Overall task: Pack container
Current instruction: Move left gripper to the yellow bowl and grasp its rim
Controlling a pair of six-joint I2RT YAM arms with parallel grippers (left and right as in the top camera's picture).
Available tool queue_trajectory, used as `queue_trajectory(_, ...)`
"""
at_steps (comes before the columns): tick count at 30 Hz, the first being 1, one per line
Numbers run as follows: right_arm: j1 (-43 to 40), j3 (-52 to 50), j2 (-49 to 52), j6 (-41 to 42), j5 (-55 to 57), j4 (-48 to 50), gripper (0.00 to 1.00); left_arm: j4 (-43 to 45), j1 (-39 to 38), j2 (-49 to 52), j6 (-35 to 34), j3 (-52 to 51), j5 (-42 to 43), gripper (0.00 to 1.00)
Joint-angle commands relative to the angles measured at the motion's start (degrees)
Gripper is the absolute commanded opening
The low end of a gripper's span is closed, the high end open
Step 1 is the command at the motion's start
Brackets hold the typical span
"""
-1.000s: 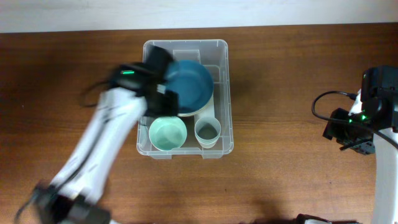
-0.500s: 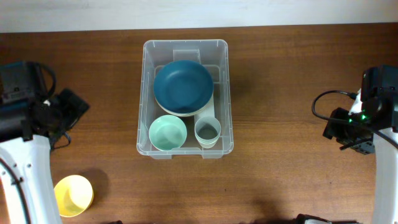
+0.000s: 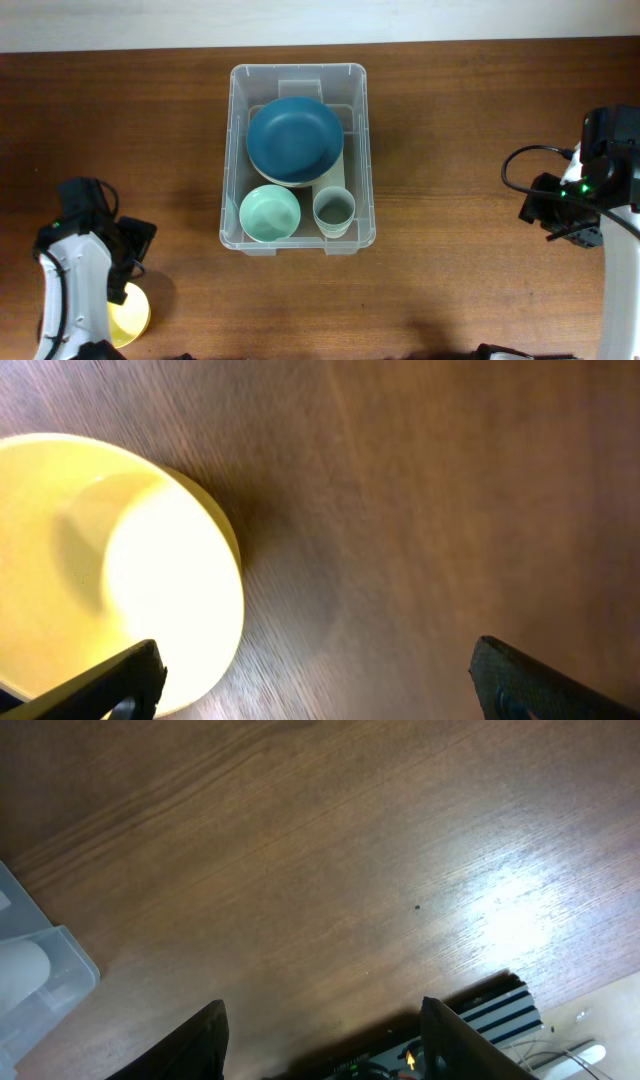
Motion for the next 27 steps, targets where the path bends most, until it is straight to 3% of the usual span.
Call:
queue_trajectory(1, -0.07, 0.13, -0.81, -0.02, -0.09, -0.04, 0.57, 2.58, 1.07, -0.04, -1.09, -4.07, -1.33, 1.00)
queue_trajectory(19, -0.07, 0.13, -0.81, -0.04, -0.09, -0.04, 0.57, 8.35, 2.71, 4.42, 0.22, -10.14, -4.11, 0.98)
queue_trajectory(23, -0.07, 0.13, -0.81, -0.15, -0.07, -0.04, 0.58, 8.98, 2.71, 6.29, 0.20, -10.14, -4.09, 0.89)
queue_trajectory(27, -0.07, 0.13, -0.81, -0.50, -0.09, -0.04, 0.57, 8.92, 2.71, 6.71, 0.20, -10.16, -4.09, 0.72)
